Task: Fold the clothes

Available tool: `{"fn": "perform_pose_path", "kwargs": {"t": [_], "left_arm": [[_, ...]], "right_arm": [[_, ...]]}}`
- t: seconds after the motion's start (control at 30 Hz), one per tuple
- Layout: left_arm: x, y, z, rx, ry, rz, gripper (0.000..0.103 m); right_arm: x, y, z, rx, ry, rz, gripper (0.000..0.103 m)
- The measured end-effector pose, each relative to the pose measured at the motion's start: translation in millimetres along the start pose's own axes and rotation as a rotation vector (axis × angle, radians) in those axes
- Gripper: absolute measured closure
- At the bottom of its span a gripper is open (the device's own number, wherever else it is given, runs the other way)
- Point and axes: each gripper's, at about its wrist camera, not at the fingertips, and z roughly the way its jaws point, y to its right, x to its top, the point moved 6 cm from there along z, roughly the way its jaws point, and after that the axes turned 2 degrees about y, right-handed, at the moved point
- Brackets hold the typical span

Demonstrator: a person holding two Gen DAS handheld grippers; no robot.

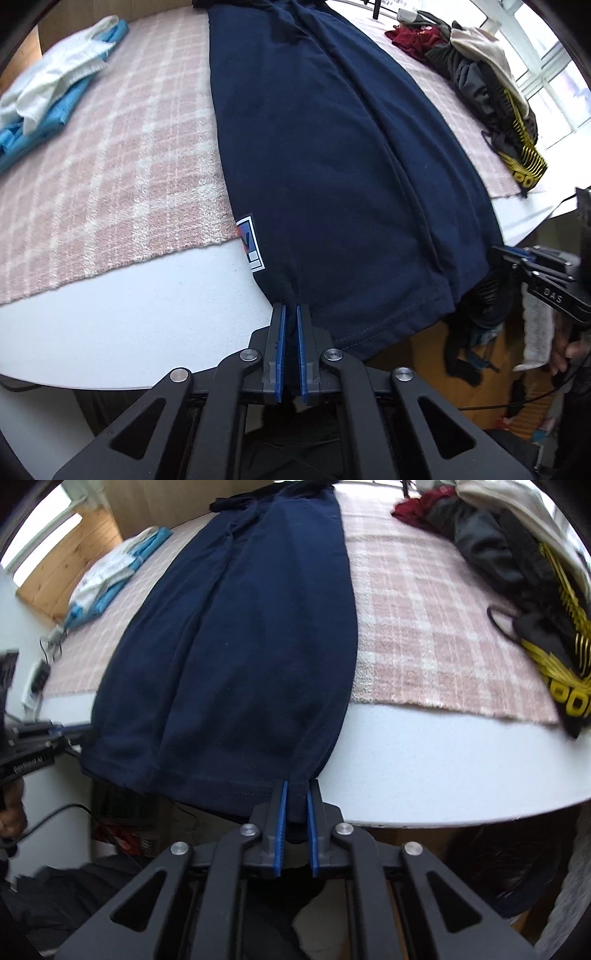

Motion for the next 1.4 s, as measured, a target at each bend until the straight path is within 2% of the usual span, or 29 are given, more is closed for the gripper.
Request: {"fn": "perform_pose_path", "kwargs": {"t": [0.07, 0.13, 0.27, 0.3, 0.37, 0.43, 0.53, 0.63, 0.7, 0.77, 0.8, 0.87, 0.93, 0.97, 1.07, 1.17, 1.33, 1.4], "left_arm": [[2, 0, -6, -0.025, 0.005, 0.008, 0.099], [3, -2, -9, -0.036, 0.007, 0.006, 0.098], [1, 0, -7, -0.032, -0.007, 0.023, 0.098], [-1, 0, -5, -0.030, -0.014, 0.027, 0.097], [-4, -3, -5, -0.015, -0.030, 0.030, 0.095], [-7, -11, -15, -0.002, -0.038, 0.025, 0.094], [-6, -24, -42, 0.024, -0.024, 0.022, 0.096], [23, -31, -79, 0.005, 0.034, 0.011, 0.096], [49, -31, -100, -0.018, 0.084, 0.011, 0.095], [84, -28, -118, -0.051, 0.148, 0.021, 0.090], [112, -28, -123, -0.063, 0.186, 0.016, 0.086], [172, -35, -111, -0.098, 0.233, 0.021, 0.079], [216, -30, -86, -0.109, 0.260, 0.014, 0.079], [227, -27, -74, -0.116, 0.273, 0.016, 0.079], [234, 6, -26, -0.109, 0.270, -0.016, 0.080], [245, 0, 8, -0.090, 0.252, -0.041, 0.080], [252, -2, 43, -0.119, 0.242, -0.082, 0.081], [256, 0, 54, -0.098, 0.239, -0.079, 0.081]], "right_arm": [[1, 6, -4, 0.051, -0.001, 0.049, 0.094], [2, 12, -7, 0.059, -0.004, 0.066, 0.094], [3, 16, -7, 0.011, -0.074, 0.031, 0.090], [6, 18, -13, -0.002, -0.082, 0.036, 0.086], [16, 22, -27, -0.022, -0.087, 0.040, 0.086], [45, 19, -52, -0.010, -0.033, 0.015, 0.086], [113, 6, -91, 0.037, 0.042, -0.027, 0.082], [191, -21, -123, 0.105, 0.117, -0.109, 0.070], [242, -43, -134, 0.140, 0.160, -0.195, 0.068], [287, -68, -136, 0.162, 0.200, -0.272, 0.068], [307, -73, -132, 0.168, 0.211, -0.305, 0.068], [353, -108, -110, 0.191, 0.199, -0.346, 0.068], [391, -119, -83, 0.215, 0.169, -0.373, 0.068], [414, -128, -63, 0.207, 0.158, -0.372, 0.068], [457, -148, 14, 0.161, 0.068, -0.363, 0.068], [485, -142, 85, 0.100, -0.018, -0.342, 0.068], [496, -141, 145, 0.153, -0.118, -0.356, 0.068], [495, -145, 158, 0.166, -0.145, -0.378, 0.068]]}}
